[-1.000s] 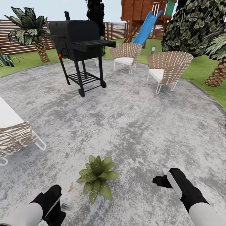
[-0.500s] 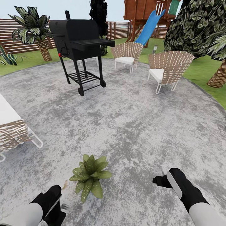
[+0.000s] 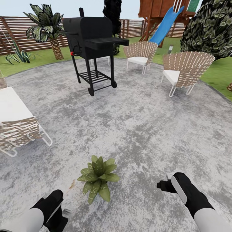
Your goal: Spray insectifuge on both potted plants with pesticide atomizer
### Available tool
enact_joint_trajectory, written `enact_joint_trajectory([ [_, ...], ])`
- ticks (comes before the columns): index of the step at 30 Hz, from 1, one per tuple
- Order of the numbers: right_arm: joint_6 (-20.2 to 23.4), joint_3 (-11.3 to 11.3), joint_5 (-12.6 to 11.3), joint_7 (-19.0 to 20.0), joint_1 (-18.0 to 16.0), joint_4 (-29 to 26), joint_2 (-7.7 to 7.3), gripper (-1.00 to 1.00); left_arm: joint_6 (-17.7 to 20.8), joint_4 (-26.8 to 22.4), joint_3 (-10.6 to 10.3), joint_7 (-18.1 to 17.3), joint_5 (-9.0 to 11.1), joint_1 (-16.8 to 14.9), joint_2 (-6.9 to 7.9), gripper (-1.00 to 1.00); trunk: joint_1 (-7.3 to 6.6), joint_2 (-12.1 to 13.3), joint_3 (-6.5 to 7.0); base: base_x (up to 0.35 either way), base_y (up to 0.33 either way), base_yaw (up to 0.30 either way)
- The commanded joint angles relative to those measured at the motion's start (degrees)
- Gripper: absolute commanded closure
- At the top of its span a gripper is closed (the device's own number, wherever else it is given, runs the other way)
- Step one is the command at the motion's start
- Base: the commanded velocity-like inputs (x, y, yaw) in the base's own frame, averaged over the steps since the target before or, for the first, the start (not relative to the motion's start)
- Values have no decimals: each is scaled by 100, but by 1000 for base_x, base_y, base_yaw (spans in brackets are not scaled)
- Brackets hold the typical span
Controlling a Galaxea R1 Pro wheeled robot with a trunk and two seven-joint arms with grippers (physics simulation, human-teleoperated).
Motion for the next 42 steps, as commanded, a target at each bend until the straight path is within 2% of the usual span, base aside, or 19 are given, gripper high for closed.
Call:
enact_joint_trajectory([
  [1,15,24,-62,-56,-1,-8,-7,-100,13,-8,-11,-61,-63,-2,1,100,0,-2,-11,0,0,205],
  [6,12,24,-57,-56,-1,-8,-9,-100,11,-8,17,-72,-55,-2,1,100,0,-2,-41,0,0,205],
  [7,14,24,-57,-56,-1,-8,-8,-100,11,-8,68,-73,-55,-2,1,100,0,-2,-48,0,0,205],
  [8,15,24,-57,-56,-1,-8,-7,-100,11,-8,254,-71,-59,-2,1,100,0,-2,-54,0,0,205],
  [10,14,24,-57,-56,-1,-8,-7,-100,10,-8,451,-65,-61,-2,1,100,0,-2,-66,0,0,205],
  [13,14,24,-57,-56,-1,-8,-7,-100,10,-8,587,-58,-63,-2,1,100,0,-2,-85,0,0,205],
  [22,12,24,-57,-56,-1,-8,-7,-100,13,-10,611,-55,-70,-2,1,100,0,-2,-106,0,-14,77],
  [32,11,24,-57,-56,-1,1,-7,-100,27,-8,604,-47,-81,-2,1,100,0,-2,-108,2,-310,6],
  [37,10,24,-65,-54,-1,1,-8,-100,28,-8,604,-47,-81,-2,1,100,0,-2,-131,90,-324,159],
  [42,12,24,-66,-56,-1,2,-7,-100,28,-8,606,-47,-81,-2,1,100,0,-2,-144,21,-65,81],
])
